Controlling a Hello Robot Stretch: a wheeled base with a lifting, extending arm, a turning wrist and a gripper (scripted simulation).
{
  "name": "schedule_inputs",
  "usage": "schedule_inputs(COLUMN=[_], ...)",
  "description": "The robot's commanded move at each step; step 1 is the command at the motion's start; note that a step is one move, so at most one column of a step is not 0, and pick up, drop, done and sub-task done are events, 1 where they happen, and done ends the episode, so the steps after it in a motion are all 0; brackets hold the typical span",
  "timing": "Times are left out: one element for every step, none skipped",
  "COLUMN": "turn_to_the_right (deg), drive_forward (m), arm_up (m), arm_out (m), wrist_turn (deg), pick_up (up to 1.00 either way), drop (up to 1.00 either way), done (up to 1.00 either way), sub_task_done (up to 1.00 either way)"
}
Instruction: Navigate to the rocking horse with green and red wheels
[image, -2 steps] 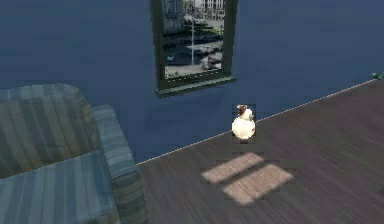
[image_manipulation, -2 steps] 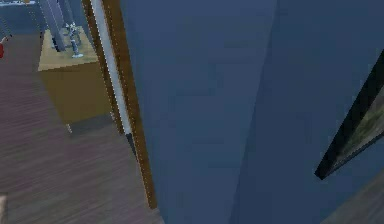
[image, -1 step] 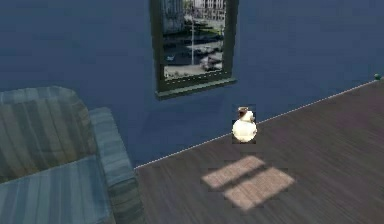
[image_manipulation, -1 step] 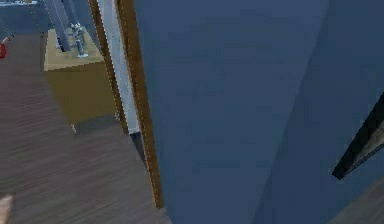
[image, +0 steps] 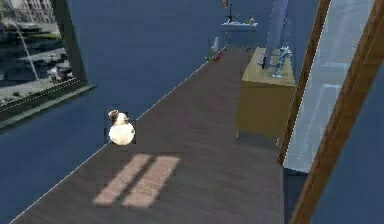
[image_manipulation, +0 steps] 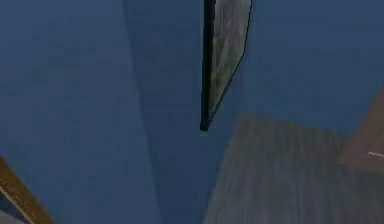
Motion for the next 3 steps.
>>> schedule_inputs(turn_to_the_right=[0.0, 3.0, 0.0], drive_forward=[1.00, 0.00, 1.00], arm_up=[0.00, 0.00, 0.00], arm_out=[0.00, 0.00, 0.00], wrist_turn=[0.0, 0.0, 0.0], pick_up=[0.00, 0.00, 0.00], drop=[0.00, 0.00, 0.00], done=[0.00, 0.00, 0.00], sub_task_done=[0.00, 0.00, 0.00])
